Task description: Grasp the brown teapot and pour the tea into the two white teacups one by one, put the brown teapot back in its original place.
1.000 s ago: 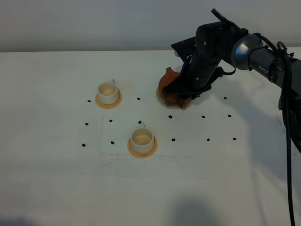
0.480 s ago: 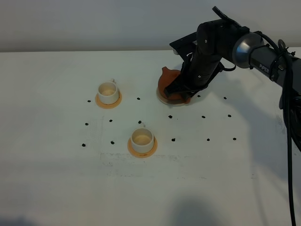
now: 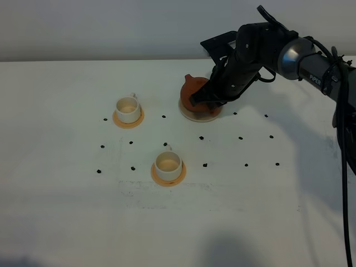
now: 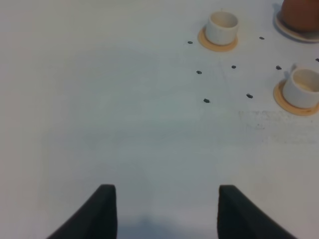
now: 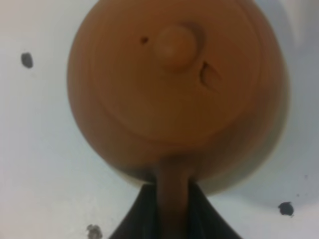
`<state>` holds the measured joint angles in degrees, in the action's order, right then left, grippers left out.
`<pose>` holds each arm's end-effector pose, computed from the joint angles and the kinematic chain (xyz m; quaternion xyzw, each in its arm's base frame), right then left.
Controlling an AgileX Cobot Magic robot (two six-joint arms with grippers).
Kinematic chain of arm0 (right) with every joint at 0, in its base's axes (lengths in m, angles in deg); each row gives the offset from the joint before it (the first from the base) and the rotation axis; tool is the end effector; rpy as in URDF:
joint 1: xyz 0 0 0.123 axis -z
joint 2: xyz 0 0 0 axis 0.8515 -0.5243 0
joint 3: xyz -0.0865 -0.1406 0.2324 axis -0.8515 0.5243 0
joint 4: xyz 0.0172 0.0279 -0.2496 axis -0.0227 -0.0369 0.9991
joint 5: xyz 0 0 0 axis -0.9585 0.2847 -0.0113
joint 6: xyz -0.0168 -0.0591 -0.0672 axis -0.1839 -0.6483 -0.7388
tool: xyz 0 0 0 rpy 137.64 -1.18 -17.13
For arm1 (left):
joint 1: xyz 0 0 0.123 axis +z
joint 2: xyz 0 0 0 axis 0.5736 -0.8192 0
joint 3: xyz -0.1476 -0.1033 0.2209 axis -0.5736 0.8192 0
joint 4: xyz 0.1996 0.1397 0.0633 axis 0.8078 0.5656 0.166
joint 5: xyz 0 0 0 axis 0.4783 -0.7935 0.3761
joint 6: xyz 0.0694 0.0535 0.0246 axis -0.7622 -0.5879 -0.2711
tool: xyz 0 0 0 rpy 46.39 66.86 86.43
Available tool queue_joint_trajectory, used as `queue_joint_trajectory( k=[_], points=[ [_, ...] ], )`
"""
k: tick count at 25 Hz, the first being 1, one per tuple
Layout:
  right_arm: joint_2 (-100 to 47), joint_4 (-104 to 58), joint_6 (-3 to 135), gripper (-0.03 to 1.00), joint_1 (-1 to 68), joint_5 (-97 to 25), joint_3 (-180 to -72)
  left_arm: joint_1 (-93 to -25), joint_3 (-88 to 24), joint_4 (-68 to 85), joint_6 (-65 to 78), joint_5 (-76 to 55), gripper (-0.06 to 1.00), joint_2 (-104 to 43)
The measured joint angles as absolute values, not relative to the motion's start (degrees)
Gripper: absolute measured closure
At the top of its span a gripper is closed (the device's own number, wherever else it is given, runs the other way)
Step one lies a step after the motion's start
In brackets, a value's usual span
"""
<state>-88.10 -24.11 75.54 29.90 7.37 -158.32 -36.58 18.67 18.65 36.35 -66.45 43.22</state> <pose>0.4385 0.2506 0.1576 -0.3187 0.9284 0.0921 0.1675 -0.0055 -0.0050 0.2801 0.0412 0.8450 -0.0223 0.5327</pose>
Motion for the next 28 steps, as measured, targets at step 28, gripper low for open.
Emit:
queue_joint_trajectory(
  k=[28],
  points=[
    [-88.1,-26.1,69.2,0.88,32.6,0.8,-158.3,-36.6,18.7,18.6,36.4,-66.5,0.47,43.2]
  ],
)
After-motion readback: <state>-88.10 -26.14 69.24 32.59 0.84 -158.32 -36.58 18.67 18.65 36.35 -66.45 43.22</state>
